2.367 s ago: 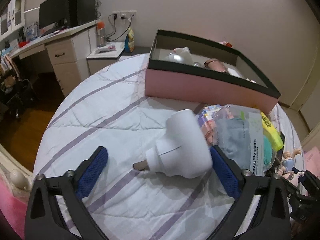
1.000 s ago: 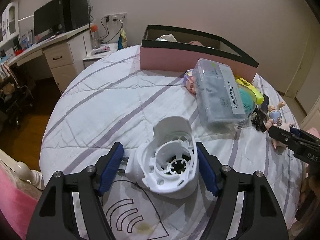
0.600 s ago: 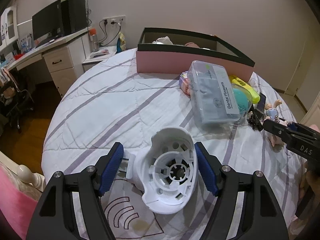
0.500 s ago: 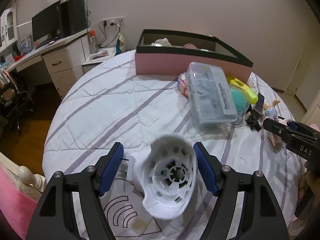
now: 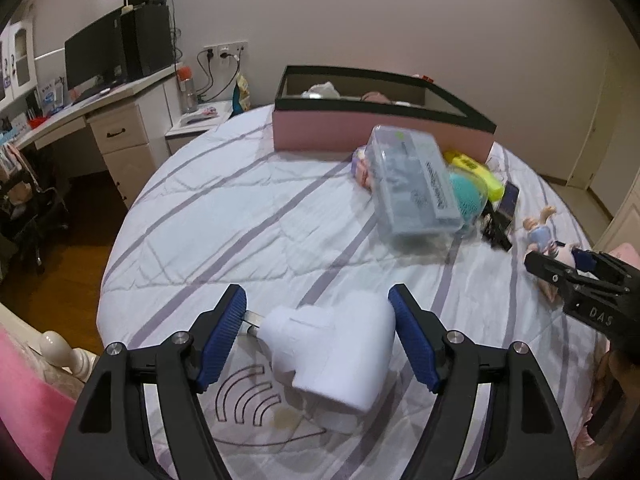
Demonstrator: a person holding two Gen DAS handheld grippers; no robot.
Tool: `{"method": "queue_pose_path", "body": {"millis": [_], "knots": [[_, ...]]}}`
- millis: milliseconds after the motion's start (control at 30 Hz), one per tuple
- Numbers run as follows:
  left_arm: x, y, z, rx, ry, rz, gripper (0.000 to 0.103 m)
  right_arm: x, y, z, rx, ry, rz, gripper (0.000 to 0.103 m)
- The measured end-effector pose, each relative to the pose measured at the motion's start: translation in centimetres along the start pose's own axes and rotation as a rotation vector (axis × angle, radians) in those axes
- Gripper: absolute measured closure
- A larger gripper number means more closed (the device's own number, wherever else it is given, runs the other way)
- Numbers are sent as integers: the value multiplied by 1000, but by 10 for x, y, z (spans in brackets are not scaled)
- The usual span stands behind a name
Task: Organize rigid objects
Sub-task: 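Grasp the white plug device with the left tool and lift it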
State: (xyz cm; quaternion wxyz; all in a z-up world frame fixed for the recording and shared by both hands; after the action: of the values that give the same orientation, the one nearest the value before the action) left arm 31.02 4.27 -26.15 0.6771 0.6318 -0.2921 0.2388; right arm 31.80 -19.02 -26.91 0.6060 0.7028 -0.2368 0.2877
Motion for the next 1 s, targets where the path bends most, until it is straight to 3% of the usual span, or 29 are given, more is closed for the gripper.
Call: {"method": "queue_pose_path", "body": {"millis": [100,167,333,433,767,1000], "knots": [[-7,-5,-2,-3,13,-21,25,3,2,3,0,-29,3,39],[-10,-6,-2,2,4,-27,24,8,1,2,-21,-34,3,32],[-11,-7,-1,6,-6,-25,21,16,-8,-6,-47,9,-4,32],[-11,-9,-3,12,-13,-25,26,12,-14,-9,-33,31,-26,49],[-2,-1,0,-19,1,5,28,11,7,-12,99,21,52,49],[12,20,8,-43,5,86,28,15,26,-13,123,14,102,49]]}}
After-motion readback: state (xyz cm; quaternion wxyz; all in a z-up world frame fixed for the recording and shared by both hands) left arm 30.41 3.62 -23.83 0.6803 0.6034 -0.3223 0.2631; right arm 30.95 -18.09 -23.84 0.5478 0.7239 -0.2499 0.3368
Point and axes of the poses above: each gripper's, at about its wrist camera, not at the fingertips, and y roughly against the way its jaws point, z to its right, x to its top, the point moved 3 cm from there along -y, roughly the way its jaws point, and after that the axes turned 1 degree about -y, right-handed, at the moved point
